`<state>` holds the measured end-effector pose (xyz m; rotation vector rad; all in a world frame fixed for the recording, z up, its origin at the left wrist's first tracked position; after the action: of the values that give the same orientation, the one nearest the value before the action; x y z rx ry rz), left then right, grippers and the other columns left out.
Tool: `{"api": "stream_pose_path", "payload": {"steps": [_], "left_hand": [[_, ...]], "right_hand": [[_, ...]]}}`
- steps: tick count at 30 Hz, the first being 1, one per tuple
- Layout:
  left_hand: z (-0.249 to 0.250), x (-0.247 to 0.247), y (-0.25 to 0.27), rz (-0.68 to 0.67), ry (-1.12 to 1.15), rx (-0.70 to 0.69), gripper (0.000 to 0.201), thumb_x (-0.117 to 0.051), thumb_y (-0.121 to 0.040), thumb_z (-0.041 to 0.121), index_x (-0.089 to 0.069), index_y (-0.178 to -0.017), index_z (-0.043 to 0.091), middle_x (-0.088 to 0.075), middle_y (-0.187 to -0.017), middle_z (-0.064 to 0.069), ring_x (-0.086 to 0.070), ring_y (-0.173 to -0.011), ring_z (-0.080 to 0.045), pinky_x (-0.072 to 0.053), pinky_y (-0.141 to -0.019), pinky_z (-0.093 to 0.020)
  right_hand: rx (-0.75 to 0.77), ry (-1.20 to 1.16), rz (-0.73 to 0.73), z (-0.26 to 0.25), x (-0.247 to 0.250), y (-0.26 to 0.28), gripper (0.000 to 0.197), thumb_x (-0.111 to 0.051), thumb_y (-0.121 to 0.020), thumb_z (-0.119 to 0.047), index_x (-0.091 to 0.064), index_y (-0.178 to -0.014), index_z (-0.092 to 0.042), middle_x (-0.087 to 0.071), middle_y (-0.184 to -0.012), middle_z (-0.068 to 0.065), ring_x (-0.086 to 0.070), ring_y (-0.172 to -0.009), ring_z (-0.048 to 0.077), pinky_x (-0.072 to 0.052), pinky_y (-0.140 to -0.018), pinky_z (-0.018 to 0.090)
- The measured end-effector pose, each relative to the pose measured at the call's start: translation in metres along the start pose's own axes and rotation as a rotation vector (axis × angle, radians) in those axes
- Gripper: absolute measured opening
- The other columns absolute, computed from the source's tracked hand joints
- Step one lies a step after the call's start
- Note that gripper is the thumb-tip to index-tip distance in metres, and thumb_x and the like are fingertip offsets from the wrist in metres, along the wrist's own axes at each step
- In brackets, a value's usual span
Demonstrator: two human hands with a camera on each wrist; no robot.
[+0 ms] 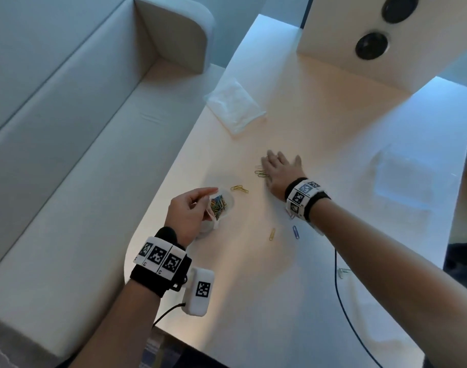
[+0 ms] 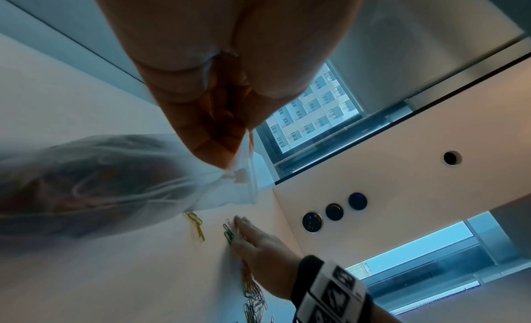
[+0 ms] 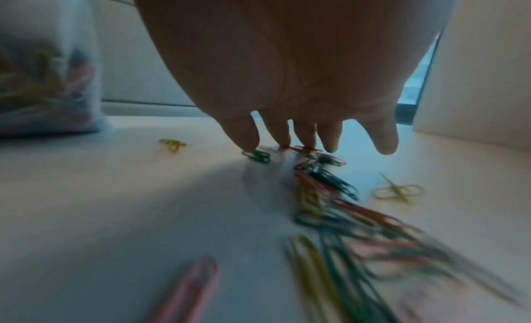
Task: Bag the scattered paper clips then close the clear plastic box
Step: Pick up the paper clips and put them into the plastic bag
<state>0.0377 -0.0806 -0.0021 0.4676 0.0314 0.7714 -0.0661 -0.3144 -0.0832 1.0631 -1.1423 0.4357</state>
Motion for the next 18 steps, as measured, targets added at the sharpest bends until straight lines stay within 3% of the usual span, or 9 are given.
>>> {"api": "stream_pose_path", "payload": {"steps": [3, 5, 8, 11, 13, 15, 17, 18], "left_hand": [[-0.005, -0.005, 0.002, -0.006, 0.019, 0.019, 0.034, -0.053, -0.096, 0.008, -0.075, -0.093, 0.033, -0.072, -0.1, -0.006, -0.069, -0.097, -0.026, -0.058, -0.082, -0.039], [-0.007, -0.013, 0.006, -0.015, 0.032, 0.03, 0.031, -0.053, -0.096, 0.007, -0.074, -0.096, 0.029, -0.072, -0.1, -0.005, -0.069, -0.095, -0.023, -0.059, -0.078, -0.035], [-0.015, -0.028, 0.012, -0.037, 0.024, 0.055, 0.029, -0.052, -0.097, 0.006, -0.073, -0.098, 0.025, -0.072, -0.094, -0.004, -0.067, -0.083, -0.021, -0.058, -0.078, -0.035], [-0.023, -0.042, 0.016, -0.07, -0.011, 0.069, 0.029, -0.052, -0.096, 0.008, -0.074, -0.097, 0.027, -0.072, -0.094, -0.005, -0.068, -0.077, -0.019, -0.059, -0.079, -0.037], [-0.025, -0.049, 0.018, -0.082, -0.031, 0.07, 0.029, -0.052, -0.096, 0.009, -0.073, -0.095, 0.029, -0.073, -0.101, -0.006, -0.069, -0.08, -0.02, -0.059, -0.079, -0.036], [-0.026, -0.053, 0.018, -0.085, -0.047, 0.068, 0.029, -0.052, -0.096, 0.009, -0.073, -0.094, 0.03, -0.073, -0.1, -0.005, -0.069, -0.081, -0.018, -0.059, -0.08, -0.035], [-0.028, -0.056, 0.018, -0.085, -0.055, 0.082, 0.029, -0.053, -0.096, 0.01, -0.073, -0.093, 0.031, -0.073, -0.098, -0.004, -0.069, -0.078, -0.019, -0.059, -0.081, -0.036], [-0.028, -0.058, 0.018, -0.085, -0.051, 0.089, 0.027, -0.053, -0.096, 0.011, -0.073, -0.093, 0.03, -0.073, -0.098, -0.003, -0.069, -0.077, -0.019, -0.059, -0.081, -0.036]], "right_hand": [[-0.009, 0.046, -0.01, 0.019, -0.015, 0.029, 0.061, -0.032, -0.099, -0.021, -0.005, -0.154, -0.018, 0.001, -0.163, 0.001, -0.006, -0.148, 0.035, -0.019, -0.112, 0.063], [0.028, 0.007, 0.036, 0.026, -0.02, 0.043, 0.058, -0.039, -0.098, -0.011, -0.017, -0.152, -0.014, -0.012, -0.161, 0.008, -0.021, -0.143, 0.038, -0.032, -0.111, 0.054], [0.09, -0.115, 0.235, 0.033, -0.015, 0.057, 0.038, -0.054, -0.091, -0.004, -0.055, -0.128, -0.013, -0.052, -0.132, 0.009, -0.053, -0.115, 0.032, -0.052, -0.093, 0.042], [0.022, -0.352, 0.356, 0.052, -0.001, 0.068, 0.02, -0.068, -0.086, -0.007, -0.074, -0.105, -0.009, -0.068, -0.106, 0.009, -0.065, -0.092, 0.028, -0.055, -0.086, 0.037], [-0.109, -0.544, 0.416, 0.071, 0.005, 0.075, 0.015, -0.072, -0.084, -0.008, -0.077, -0.098, -0.008, -0.073, -0.099, 0.01, -0.068, -0.086, 0.025, -0.056, -0.087, 0.035], [-0.337, -0.781, 0.439, 0.097, -0.005, 0.086, 0.017, -0.073, -0.081, -0.006, -0.077, -0.098, -0.01, -0.075, -0.097, 0.008, -0.069, -0.084, 0.018, -0.055, -0.088, 0.027], [-0.566, -1.177, 0.373, 0.115, -0.035, 0.099, 0.023, -0.075, -0.079, -0.006, -0.077, -0.102, -0.012, -0.075, -0.097, 0.006, -0.07, -0.083, 0.013, -0.054, -0.085, 0.02], [-0.617, -1.468, 0.308, 0.11, -0.05, 0.103, 0.026, -0.074, -0.08, -0.003, -0.075, -0.105, -0.009, -0.074, -0.1, 0.008, -0.071, -0.085, 0.015, -0.055, -0.086, 0.021]]}}
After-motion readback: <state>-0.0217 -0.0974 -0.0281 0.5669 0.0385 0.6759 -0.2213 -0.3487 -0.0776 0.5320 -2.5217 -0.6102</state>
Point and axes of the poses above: each hand's wrist, its own y-axis away from the middle knuckle, its own x-axis out of the back of the hand, z = x × y, the point moved 10 cm from there along -y, towards the middle knuckle
